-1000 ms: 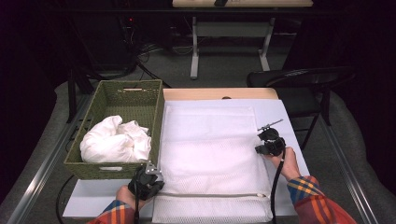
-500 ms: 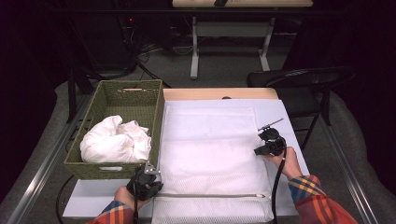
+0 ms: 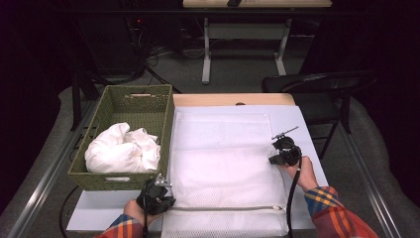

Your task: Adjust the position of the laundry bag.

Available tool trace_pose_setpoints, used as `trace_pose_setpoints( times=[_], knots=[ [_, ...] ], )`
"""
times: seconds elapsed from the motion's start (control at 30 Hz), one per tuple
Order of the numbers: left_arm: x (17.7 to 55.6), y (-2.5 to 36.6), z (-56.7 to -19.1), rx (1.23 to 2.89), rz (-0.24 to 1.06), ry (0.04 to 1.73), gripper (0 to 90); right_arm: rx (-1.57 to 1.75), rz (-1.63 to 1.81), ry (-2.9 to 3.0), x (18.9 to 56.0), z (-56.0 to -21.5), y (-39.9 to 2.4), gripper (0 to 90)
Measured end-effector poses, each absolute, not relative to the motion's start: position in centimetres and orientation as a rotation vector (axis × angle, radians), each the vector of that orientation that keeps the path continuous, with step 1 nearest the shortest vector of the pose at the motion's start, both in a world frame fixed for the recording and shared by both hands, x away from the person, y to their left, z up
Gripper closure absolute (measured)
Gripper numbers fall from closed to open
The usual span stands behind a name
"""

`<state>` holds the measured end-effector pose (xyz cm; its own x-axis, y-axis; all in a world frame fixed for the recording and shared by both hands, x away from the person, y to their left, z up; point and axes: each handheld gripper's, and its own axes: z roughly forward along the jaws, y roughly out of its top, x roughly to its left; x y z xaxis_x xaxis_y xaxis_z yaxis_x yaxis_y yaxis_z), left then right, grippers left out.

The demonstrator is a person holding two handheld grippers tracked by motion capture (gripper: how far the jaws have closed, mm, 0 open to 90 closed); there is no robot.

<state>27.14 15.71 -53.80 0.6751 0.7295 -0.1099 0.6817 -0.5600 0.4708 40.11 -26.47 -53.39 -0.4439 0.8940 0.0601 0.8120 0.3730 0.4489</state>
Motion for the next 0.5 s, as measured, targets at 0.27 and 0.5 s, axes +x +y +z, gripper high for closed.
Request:
trace_pose_setpoints(
  times=[0.27, 0.5],
  knots=[
    [27.7, 14.6, -53.8, 2.404, 0.198, 1.074, 88.4, 1.544, 0.621, 2.408, 40.4, -53.3, -26.9, 87.6],
    [27.7, 15.0, -53.6, 2.401, 0.232, 1.097, 88.5, 1.525, 0.652, 2.41, 40.7, -53.3, -26.9, 87.2]
  ],
)
